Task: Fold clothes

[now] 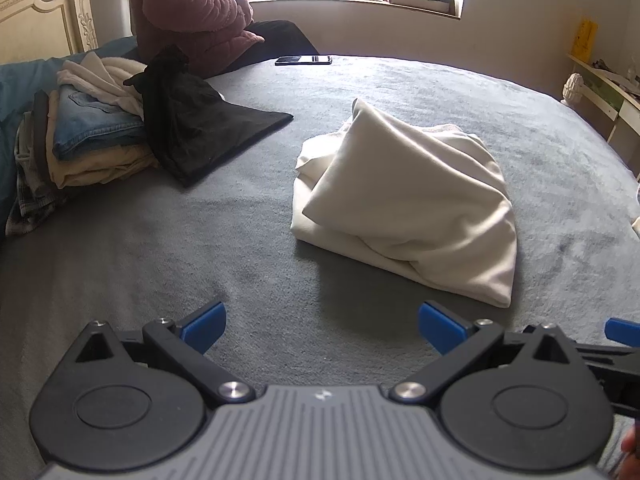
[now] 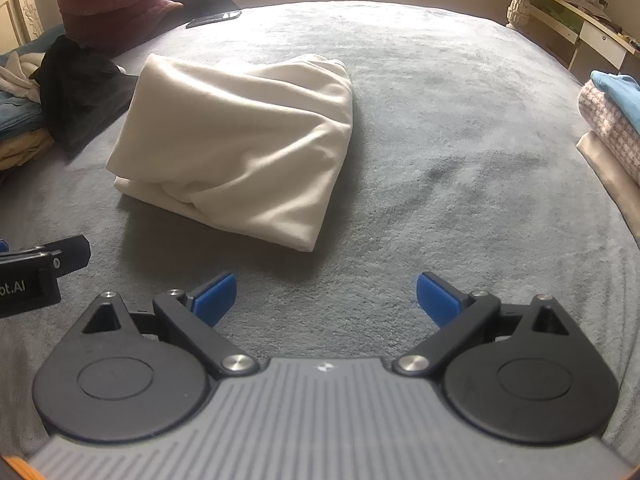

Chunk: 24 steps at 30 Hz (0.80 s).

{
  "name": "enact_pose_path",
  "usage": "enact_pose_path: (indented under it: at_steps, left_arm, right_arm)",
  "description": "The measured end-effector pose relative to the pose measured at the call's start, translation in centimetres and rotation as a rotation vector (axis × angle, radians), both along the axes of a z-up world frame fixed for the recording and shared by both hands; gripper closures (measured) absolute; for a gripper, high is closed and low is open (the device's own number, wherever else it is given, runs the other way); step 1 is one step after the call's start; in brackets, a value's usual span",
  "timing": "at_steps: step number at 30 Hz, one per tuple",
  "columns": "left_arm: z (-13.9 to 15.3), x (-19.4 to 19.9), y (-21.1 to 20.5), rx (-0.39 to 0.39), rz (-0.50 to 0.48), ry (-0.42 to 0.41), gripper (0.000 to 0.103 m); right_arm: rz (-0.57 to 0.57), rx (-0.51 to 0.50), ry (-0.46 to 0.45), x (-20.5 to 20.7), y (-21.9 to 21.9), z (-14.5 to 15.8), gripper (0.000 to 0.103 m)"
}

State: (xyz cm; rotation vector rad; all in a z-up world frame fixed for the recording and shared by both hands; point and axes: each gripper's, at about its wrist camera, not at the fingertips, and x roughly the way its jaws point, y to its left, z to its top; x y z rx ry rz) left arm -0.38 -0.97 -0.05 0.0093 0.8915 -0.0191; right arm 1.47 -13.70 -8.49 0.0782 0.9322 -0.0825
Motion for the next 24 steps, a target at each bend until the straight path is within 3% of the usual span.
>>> enact_pose_path:
  at_steps: [7, 24]
  left_arm:
    - [-0.1, 0.0, -0.1, -0.004, -0.002, -0.005, 0.0]
    - [-0.1, 0.1, -0.4, -0.001, -0.001, -0.005, 0.0]
  right_arm:
    - [0.011, 0.004, 0.003, 1.4, -1.0, -1.1, 0.006]
    - [0.008, 0.002, -0.004, 0.3, -1.1, -0.8, 0.006]
